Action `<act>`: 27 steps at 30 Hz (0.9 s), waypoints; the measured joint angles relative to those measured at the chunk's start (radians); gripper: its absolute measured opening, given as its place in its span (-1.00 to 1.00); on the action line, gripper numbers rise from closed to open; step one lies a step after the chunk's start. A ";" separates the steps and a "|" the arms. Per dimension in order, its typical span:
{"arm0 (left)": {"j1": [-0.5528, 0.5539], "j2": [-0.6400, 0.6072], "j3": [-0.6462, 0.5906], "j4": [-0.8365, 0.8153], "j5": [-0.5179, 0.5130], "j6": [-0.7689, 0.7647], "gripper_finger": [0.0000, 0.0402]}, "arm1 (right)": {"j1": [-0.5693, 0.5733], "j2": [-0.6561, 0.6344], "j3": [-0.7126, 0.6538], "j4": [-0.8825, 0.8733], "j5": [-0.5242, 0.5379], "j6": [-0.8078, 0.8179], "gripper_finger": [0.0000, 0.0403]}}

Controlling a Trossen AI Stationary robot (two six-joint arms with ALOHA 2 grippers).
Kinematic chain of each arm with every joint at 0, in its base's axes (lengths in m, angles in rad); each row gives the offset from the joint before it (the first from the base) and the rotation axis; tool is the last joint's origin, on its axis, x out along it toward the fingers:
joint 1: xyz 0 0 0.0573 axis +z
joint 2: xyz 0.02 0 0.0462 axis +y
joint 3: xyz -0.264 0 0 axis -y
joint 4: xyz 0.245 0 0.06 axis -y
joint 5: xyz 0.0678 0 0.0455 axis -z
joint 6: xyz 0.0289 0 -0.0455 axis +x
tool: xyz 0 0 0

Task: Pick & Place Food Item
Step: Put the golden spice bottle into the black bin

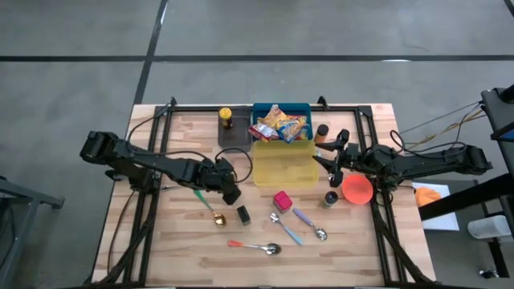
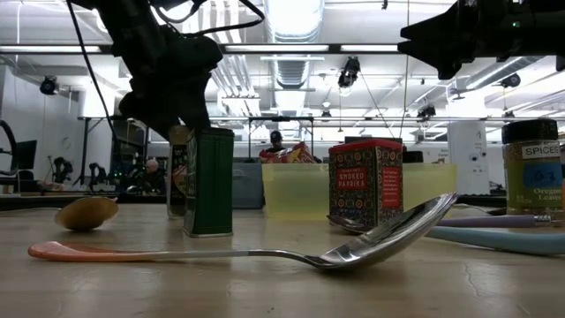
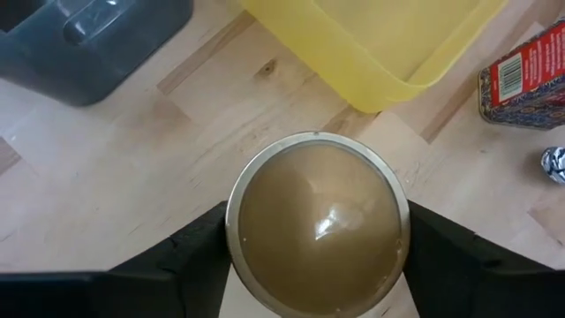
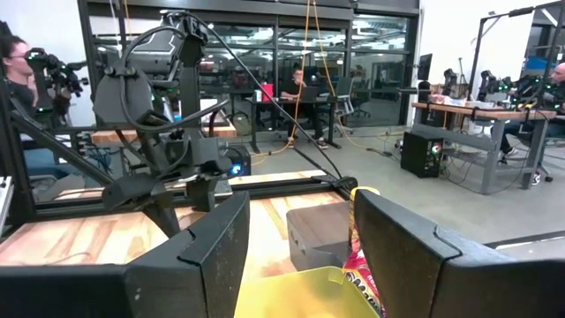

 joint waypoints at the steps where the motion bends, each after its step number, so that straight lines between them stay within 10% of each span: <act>1: 0.000 0.000 0.000 0.000 0.000 -0.001 0.33 | 0.000 0.000 0.000 0.000 0.000 0.000 0.01; 27: 0.001 0.000 0.001 -0.001 -0.011 -0.005 0.34 | 0.000 0.000 0.000 0.000 0.000 0.000 0.01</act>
